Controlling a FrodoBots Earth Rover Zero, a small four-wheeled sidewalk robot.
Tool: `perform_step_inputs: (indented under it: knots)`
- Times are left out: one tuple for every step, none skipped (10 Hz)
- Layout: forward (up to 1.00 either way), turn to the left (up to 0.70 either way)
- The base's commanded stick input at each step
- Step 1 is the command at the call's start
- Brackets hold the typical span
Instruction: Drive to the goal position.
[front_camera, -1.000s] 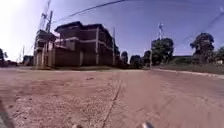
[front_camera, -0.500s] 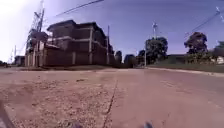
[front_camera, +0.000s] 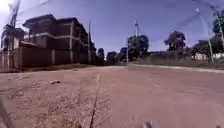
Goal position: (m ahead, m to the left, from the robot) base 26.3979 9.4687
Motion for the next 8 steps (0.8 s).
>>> perform_step_inputs:
  knots:
    - [1.0, 0.0]
    - [1.0, 0.0]
    - [1.0, 0.0]
    - [1.0, 0.0]
    - [1.0, 0.0]
    - [1.0, 0.02]
    - [1.0, 0.1]
    - [1.0, 0.4]
